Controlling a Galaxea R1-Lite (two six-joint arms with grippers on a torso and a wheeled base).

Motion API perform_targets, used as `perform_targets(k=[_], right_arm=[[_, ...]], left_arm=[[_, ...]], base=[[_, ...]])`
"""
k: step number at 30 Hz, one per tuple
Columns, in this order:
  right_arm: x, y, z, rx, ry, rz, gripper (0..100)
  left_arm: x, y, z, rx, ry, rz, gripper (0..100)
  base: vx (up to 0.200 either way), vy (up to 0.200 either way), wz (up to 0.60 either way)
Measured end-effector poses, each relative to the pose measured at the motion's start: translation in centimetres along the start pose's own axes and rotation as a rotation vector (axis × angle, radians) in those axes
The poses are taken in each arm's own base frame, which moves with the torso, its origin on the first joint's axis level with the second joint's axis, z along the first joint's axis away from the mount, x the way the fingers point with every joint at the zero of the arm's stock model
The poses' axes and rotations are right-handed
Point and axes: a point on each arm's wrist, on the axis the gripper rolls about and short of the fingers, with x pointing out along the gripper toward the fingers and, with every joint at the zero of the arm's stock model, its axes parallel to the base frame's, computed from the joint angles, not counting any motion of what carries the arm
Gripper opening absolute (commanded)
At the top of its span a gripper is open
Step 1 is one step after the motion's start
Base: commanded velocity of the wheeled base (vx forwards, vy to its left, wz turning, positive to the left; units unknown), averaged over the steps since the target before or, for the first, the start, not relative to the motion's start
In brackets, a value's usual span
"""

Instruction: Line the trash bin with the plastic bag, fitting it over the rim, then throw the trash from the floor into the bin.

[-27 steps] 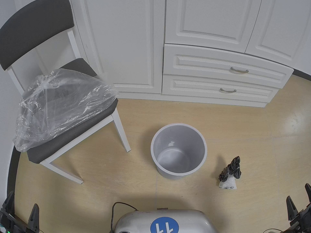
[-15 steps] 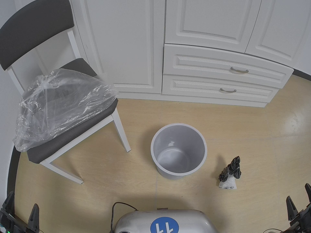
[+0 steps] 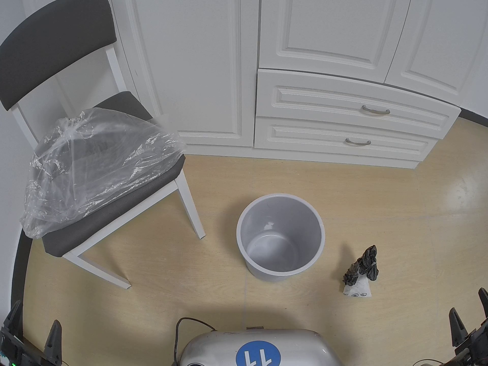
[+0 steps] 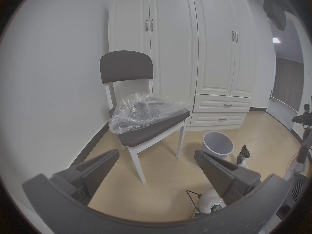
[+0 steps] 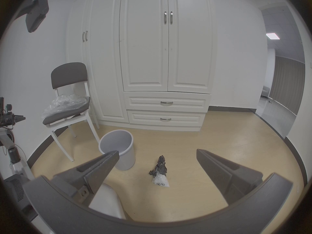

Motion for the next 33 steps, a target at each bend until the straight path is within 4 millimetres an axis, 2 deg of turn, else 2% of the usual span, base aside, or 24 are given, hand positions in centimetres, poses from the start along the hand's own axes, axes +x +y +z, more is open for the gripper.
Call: perform_targets(k=[33], right_arm=[[0.0, 0.0, 0.0, -0.001, 0.0, 0.0, 100]], left_arm=[[0.0, 0.01, 0.0, -0.039, 0.0, 0.006, 100]], base=[[0.0, 0.0, 0.0]])
